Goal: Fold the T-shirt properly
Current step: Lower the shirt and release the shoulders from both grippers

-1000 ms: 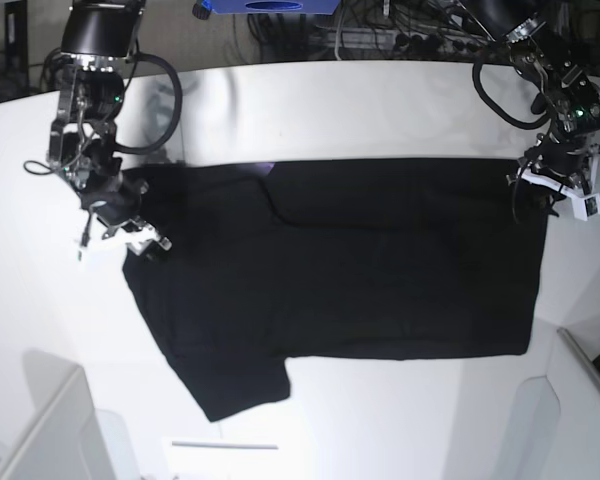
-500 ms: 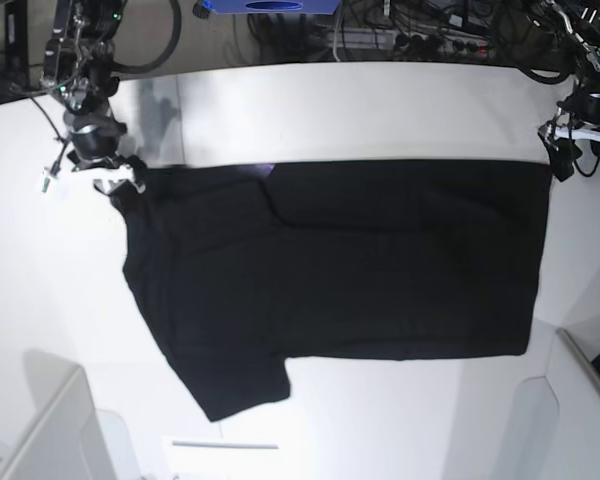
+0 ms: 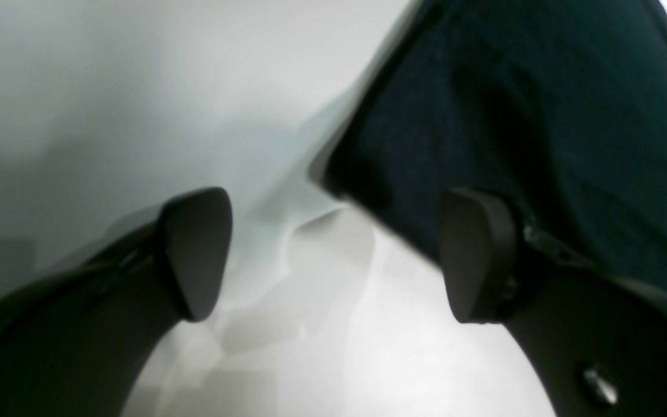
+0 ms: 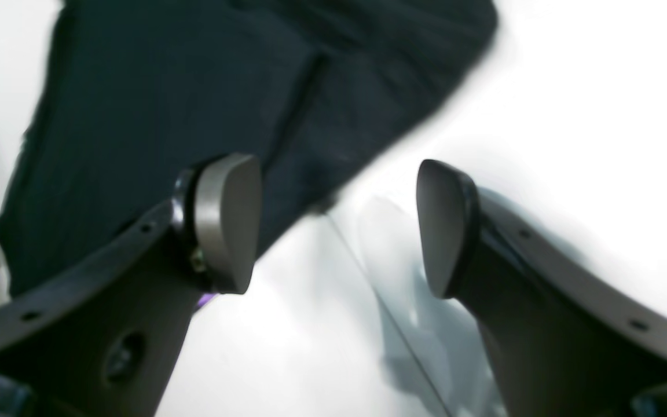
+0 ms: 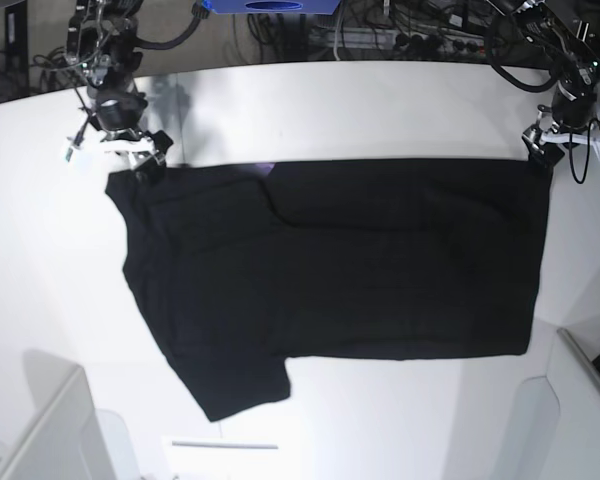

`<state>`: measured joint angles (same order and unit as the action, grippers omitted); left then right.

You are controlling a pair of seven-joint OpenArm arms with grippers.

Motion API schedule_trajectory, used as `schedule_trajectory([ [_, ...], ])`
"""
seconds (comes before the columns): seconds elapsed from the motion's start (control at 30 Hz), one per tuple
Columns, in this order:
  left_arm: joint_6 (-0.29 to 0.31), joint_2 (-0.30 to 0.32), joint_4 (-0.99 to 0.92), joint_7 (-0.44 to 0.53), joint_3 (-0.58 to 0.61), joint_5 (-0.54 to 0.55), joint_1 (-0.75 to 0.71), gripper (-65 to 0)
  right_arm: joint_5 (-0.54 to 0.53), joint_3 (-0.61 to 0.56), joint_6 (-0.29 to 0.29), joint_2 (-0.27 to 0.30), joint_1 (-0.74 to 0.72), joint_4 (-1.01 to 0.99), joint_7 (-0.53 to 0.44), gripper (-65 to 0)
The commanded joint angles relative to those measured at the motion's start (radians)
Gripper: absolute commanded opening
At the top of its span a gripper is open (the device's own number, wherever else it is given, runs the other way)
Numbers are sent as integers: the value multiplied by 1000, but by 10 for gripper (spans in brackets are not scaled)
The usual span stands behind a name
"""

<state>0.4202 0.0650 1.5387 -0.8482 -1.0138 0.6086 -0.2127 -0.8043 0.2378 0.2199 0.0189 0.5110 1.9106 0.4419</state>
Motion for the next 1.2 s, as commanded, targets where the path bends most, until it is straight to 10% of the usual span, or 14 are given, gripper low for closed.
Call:
schedule_trajectory([
  [0.0,7,17,6,20,-4,15,11,-118,-3,4,-18,3,4,14,-12,-252],
  [1.17,6,88,-177,97,140,14,72,-120,3,94,-17,-56,-197,-283,-12,-276],
])
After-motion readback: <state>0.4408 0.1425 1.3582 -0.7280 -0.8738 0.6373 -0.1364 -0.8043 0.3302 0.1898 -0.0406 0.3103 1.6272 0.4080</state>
